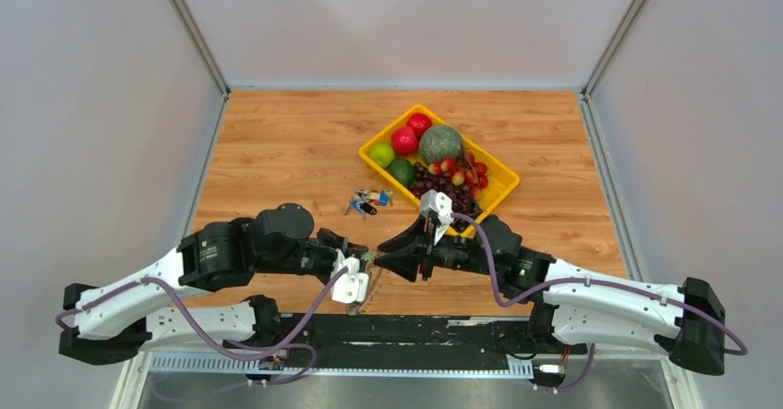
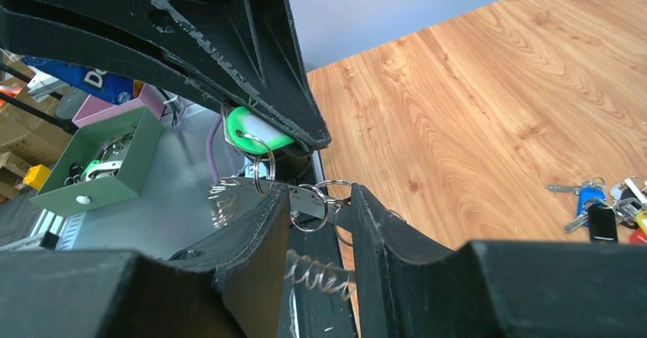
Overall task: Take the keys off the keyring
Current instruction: Remove the key from the keyring.
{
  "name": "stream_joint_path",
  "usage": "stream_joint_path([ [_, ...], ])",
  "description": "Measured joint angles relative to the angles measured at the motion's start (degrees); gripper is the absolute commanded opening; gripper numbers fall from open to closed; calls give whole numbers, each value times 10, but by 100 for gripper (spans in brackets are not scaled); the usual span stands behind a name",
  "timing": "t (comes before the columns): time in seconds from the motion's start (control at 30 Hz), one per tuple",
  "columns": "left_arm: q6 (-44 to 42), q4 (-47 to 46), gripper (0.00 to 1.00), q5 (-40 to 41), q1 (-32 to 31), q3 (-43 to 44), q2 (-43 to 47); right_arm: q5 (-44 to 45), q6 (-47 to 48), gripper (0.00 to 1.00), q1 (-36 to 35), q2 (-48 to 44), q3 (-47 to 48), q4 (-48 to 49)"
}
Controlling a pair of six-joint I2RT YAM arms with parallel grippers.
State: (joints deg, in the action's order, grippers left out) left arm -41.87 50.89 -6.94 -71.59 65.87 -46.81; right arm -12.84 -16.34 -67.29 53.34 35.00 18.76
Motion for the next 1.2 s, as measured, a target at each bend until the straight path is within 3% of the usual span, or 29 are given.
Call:
stream_joint_path([
  [0.2,-5,6,0,2,0,3,-7,-12,2,39,0,0,3,-21],
  [0.5,-8,9,0,4,0,7,-11,-27,11,51,0,-1,3,-37],
  [0.87,-10,12,0,3,0,13,-12,-23,42,55,0,-17,10,-65],
  [1.2,-15,13,0,-9,0,13,-10,76,97,52,0,-77,23,-95],
])
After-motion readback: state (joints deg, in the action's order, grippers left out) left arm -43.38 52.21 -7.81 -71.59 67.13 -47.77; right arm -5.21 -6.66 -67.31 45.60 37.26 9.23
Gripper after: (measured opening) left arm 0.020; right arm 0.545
